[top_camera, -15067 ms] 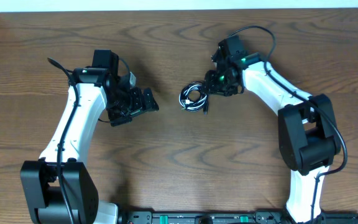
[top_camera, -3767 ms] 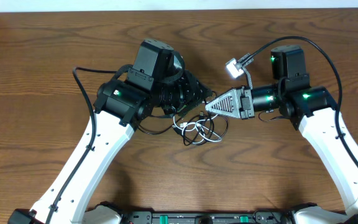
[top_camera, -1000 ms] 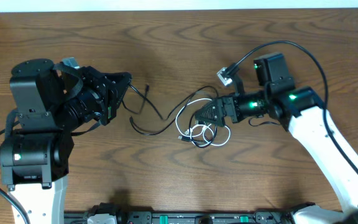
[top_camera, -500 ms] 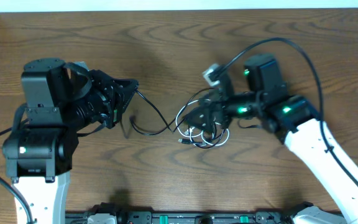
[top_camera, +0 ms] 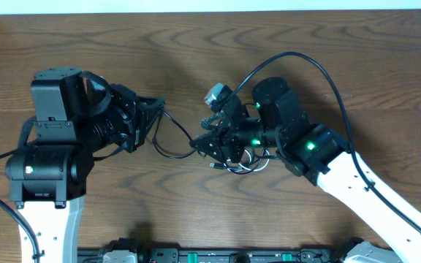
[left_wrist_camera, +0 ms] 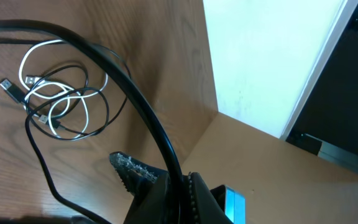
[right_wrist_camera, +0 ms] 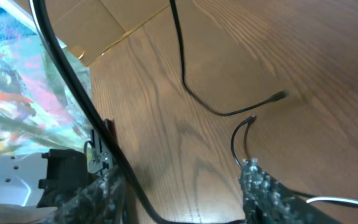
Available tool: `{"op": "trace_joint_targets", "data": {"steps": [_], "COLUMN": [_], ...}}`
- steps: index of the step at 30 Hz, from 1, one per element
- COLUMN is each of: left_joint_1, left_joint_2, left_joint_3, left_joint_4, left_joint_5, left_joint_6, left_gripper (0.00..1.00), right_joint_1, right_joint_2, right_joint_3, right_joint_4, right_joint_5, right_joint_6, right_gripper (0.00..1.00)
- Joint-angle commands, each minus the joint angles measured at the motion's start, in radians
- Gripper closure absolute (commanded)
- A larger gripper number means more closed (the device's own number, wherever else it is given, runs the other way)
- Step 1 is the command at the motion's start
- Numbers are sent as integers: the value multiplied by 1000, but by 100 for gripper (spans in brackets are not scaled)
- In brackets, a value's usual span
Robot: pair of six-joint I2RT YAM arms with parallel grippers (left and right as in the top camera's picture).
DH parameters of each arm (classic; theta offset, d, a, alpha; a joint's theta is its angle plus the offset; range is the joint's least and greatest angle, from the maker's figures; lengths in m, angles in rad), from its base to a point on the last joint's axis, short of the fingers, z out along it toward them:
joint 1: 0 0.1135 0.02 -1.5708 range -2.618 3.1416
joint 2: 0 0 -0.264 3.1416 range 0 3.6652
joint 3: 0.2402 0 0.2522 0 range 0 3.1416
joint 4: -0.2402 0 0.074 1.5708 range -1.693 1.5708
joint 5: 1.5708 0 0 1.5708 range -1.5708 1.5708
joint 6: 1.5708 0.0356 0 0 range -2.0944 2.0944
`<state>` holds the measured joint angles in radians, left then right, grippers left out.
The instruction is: Untangle cables
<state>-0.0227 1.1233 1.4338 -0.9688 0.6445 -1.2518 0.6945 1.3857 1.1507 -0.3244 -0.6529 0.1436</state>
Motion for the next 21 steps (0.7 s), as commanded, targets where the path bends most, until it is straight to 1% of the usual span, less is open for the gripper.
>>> {"op": "trace_joint_targets", "data": {"steps": [1, 3, 7, 11, 13, 17, 21], "left_joint_1": [-2, -2, -2, -3, -2, -2, -2], "left_joint_2": [-1, -1, -1, -1, -1, -1, -1], "left_joint_3": [2, 2, 2, 2, 2, 2, 2], "left_joint_4": [-19, -24, -26, -27, -35, -40, -41], "left_joint_5": [-10, -10, -9, -9, -9, -10, -10], "left_joint_6": [21, 37, 40, 47, 47, 51, 55], "left_gripper": [93, 92, 93, 93, 92, 93, 93], "right_joint_1": [22, 32, 51, 63, 63, 63, 63], "right_joint_2": [8, 8, 9, 11, 13, 13, 13], "right_joint_3": [7, 7, 6, 6, 6, 6, 7], "right_joint_4": [16, 31, 62, 82, 83, 83, 87], "right_joint_5": [18, 18, 19, 19, 19, 19, 18], "right_joint_6": [-10, -10, -10, -10, -10, 0, 32], "right_gripper": [52, 55, 52, 55, 59, 72, 91]}}
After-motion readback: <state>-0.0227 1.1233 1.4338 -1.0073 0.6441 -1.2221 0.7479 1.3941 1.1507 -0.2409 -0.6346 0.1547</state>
